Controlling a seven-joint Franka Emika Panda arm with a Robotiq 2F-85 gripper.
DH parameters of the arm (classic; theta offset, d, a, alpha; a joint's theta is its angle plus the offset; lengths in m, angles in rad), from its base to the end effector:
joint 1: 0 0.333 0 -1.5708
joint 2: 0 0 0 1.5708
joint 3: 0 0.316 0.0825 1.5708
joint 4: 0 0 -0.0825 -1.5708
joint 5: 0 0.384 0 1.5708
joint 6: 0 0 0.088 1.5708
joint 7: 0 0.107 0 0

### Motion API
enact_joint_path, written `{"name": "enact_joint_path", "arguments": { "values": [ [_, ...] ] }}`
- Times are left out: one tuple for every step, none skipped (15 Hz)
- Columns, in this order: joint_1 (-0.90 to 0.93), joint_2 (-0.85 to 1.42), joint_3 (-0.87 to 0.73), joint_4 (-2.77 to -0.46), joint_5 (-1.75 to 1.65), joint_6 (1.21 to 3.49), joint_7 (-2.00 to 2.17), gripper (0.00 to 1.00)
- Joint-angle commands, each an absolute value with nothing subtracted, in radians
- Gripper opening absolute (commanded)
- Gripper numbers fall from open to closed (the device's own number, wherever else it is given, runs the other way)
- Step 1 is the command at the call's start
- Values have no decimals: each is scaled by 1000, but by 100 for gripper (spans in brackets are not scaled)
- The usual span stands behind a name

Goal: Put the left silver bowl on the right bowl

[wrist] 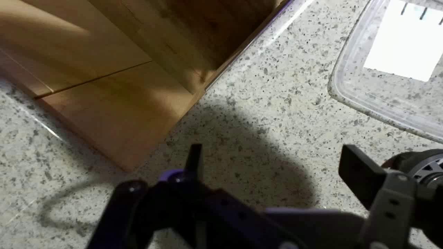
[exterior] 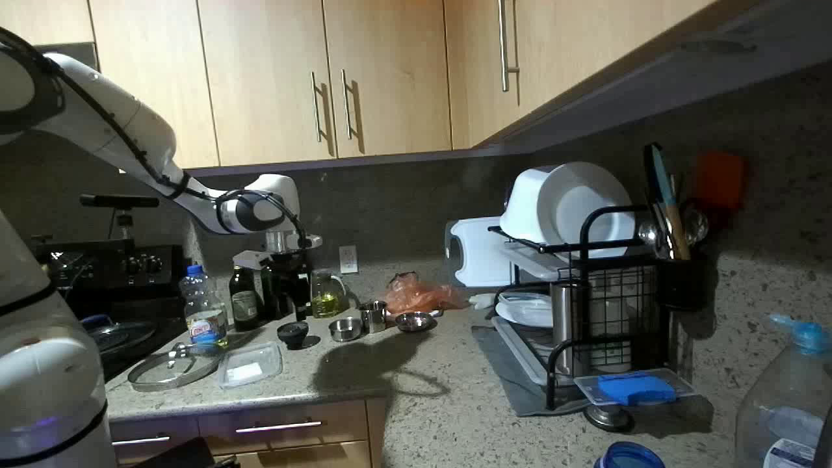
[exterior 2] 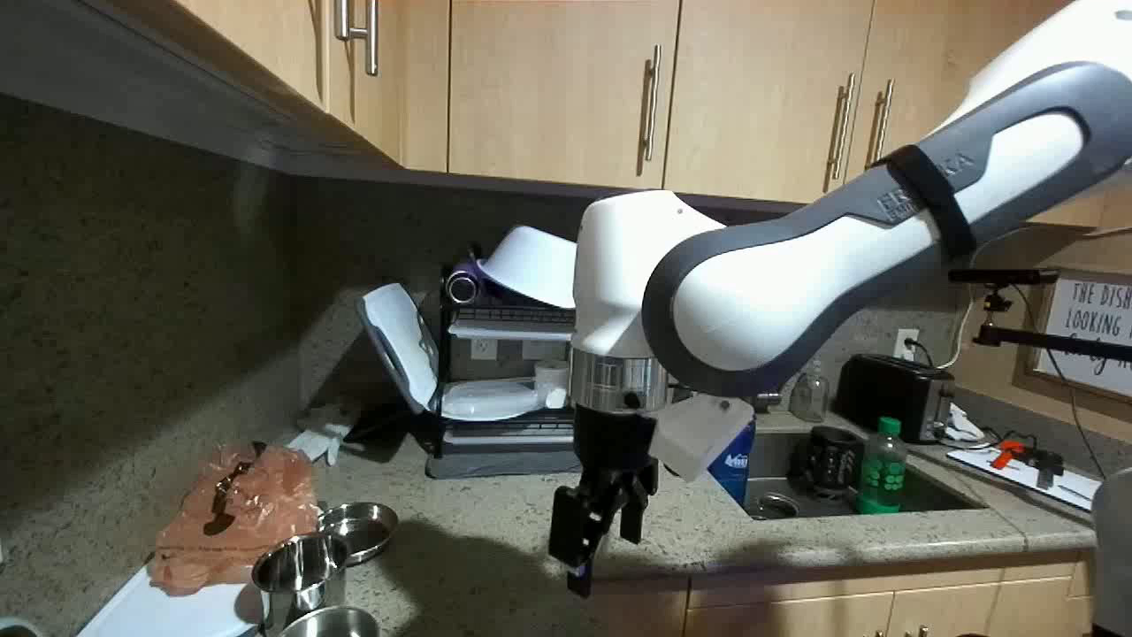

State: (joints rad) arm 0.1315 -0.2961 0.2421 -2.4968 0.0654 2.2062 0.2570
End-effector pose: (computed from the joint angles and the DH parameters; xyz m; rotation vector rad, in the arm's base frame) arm 0.4041 0.1603 0.3895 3.1228 0.1054 0.0064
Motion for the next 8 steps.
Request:
{"name": "enact_joint_path", "arguments": {
  "values": [
    [143, -295, 231, -2496, 61, 2205, 260, 100],
    [140, -284, 232, -2481, 61, 2212, 270, 100],
    [140, -281, 232, -2472, 61, 2215, 273, 100],
    [139, -278, 230, -2465, 63, 2219, 274, 100],
    [139, -276, 231, -2460, 62, 2229, 279, 100],
    [136, -272, 235, -2453, 58, 2242, 297, 100],
    [134, -268, 238, -2448, 59, 2260, 320, 100],
    [133, -263, 241, -2442, 63, 2273, 343, 100]
  ]
}}
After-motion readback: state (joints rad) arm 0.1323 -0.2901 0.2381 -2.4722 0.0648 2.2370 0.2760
